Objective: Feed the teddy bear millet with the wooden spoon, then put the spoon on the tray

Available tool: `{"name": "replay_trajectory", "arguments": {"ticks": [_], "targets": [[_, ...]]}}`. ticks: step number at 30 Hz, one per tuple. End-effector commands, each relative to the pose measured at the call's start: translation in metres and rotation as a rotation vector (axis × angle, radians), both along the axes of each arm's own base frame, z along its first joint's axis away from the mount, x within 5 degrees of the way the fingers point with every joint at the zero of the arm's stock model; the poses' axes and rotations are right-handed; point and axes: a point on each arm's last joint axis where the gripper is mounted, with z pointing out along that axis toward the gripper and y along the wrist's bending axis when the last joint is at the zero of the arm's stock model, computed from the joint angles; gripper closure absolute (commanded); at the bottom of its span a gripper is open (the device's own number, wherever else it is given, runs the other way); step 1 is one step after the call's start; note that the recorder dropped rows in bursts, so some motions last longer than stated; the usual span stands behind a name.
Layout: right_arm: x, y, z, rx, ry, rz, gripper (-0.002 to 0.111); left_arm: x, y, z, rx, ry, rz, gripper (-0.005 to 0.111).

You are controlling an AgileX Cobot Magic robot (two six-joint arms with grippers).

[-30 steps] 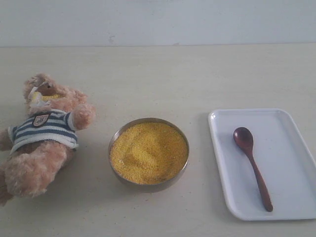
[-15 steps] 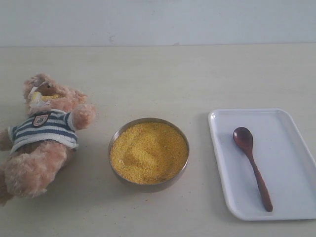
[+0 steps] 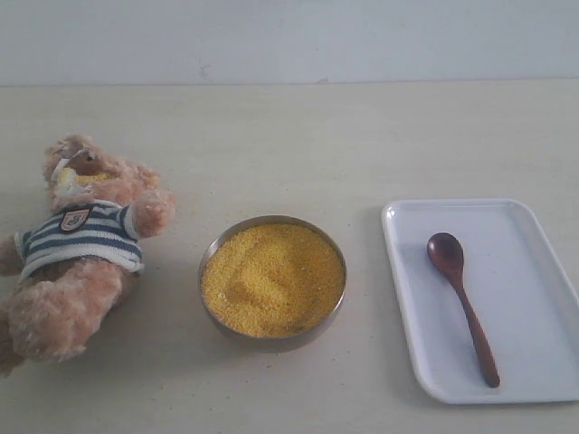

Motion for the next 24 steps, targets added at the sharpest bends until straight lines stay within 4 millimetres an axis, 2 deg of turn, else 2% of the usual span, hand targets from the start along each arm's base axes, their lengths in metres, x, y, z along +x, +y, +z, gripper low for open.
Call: {"name": "replay_trajectory", "arguments": {"ticks": [1, 13, 18, 21, 24], "targets": [[-0.001, 0.0, -0.001, -0.004, -0.005, -0.003, 0.109, -0.001, -0.001, -0.006, 0.022, 0.053, -0.007, 0.103], [-0.001, 0.0, 0.001, -0.002, -0.017, 0.001, 0.109, -0.001, -0.001, -0.006, 0.022, 0.058, -0.008, 0.103], [-0.001, 0.004, 0.0, -0.001, -0.013, 0.079, 0.109, -0.001, -0.001, -0.006, 0.022, 0.058, -0.008, 0.103], [-0.001, 0.004, -0.001, -0.095, -0.012, 0.064, 0.109, -0.001, -0.001, -0.006, 0.022, 0.058, -0.008, 0.103], [-0.001, 0.003, -0.009, -0.263, 0.048, 0.05, 0.109, -0.001, -0.001, -0.006, 0.022, 0.058, -0.008, 0.103]]}}
